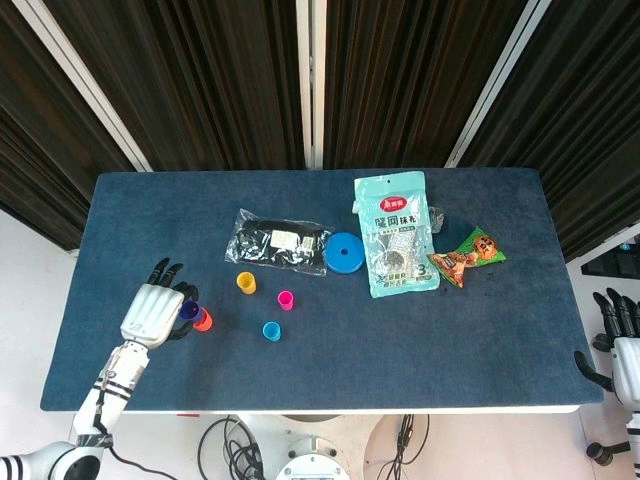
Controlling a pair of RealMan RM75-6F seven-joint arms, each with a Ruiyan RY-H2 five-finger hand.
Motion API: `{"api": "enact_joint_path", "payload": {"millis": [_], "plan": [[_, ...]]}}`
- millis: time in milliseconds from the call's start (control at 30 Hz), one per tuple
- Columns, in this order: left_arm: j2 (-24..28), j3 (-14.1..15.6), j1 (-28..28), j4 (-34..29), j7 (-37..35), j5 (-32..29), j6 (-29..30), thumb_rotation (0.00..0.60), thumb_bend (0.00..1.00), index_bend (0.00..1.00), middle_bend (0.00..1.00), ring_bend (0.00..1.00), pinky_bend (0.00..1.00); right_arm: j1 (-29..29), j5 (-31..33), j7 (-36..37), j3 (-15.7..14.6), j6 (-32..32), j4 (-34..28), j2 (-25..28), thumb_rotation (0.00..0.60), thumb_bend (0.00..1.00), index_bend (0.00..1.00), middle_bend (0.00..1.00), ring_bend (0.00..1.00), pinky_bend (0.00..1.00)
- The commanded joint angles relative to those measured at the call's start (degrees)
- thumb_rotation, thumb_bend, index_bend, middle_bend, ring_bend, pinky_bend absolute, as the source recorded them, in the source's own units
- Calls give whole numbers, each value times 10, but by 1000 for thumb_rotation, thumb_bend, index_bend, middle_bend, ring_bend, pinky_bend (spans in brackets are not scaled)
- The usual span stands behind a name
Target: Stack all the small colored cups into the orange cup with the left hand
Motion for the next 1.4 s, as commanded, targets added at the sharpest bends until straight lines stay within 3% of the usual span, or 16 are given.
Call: {"api": "enact_joint_path", "payload": {"millis": [33,367,533,767,967,1200,1400], "plan": [[-8,0,1,12,-7,-2,-5,600,264,485,493,95,41,-2,-1,-2,0,3,-3,2,600,236,0,0,0,0],[-29,-1,1,40,-15,1,-16,600,263,475,479,95,41,-2,2,-2,0,1,-4,3,600,235,0,0,0,0],[-30,-1,1,43,-21,2,-22,600,262,364,370,95,42,-2,3,-2,0,-1,-2,3,600,236,0,0,0,0],[-26,0,1,37,-28,3,-32,600,259,298,337,94,40,-1,3,2,0,-3,1,2,600,236,0,0,0,0],[-26,-26,-14,37,-31,12,-29,600,257,298,336,94,40,-2,2,2,0,-1,1,3,600,235,0,0,0,0],[-63,-81,-85,84,-29,-47,-111,600,249,300,335,94,41,-3,-3,-2,-2,2,-6,4,600,236,0,0,0,0],[-106,-84,-135,143,-19,-79,-179,600,247,288,323,94,41,-8,-2,-2,-2,8,-12,13,600,236,0,0,0,0]]}}
